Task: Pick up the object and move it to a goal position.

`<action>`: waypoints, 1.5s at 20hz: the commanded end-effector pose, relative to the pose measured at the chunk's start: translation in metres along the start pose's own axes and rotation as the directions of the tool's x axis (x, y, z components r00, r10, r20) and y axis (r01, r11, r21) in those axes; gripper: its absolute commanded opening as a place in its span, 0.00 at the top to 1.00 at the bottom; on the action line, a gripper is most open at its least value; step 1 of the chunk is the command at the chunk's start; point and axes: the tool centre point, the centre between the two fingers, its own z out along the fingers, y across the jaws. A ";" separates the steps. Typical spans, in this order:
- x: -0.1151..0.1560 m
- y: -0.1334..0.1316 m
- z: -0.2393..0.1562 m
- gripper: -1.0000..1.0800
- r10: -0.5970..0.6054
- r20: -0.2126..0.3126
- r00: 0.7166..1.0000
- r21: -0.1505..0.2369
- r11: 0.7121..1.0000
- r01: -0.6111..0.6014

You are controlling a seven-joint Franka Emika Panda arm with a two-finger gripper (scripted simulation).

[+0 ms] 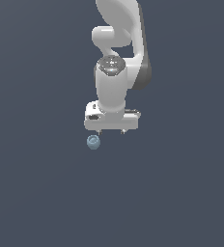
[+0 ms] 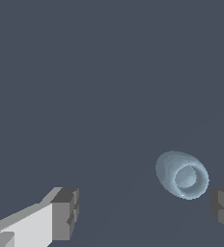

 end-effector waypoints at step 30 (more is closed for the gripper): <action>-0.020 0.065 0.051 0.04 0.055 0.006 0.998 0.003 0.999 -0.055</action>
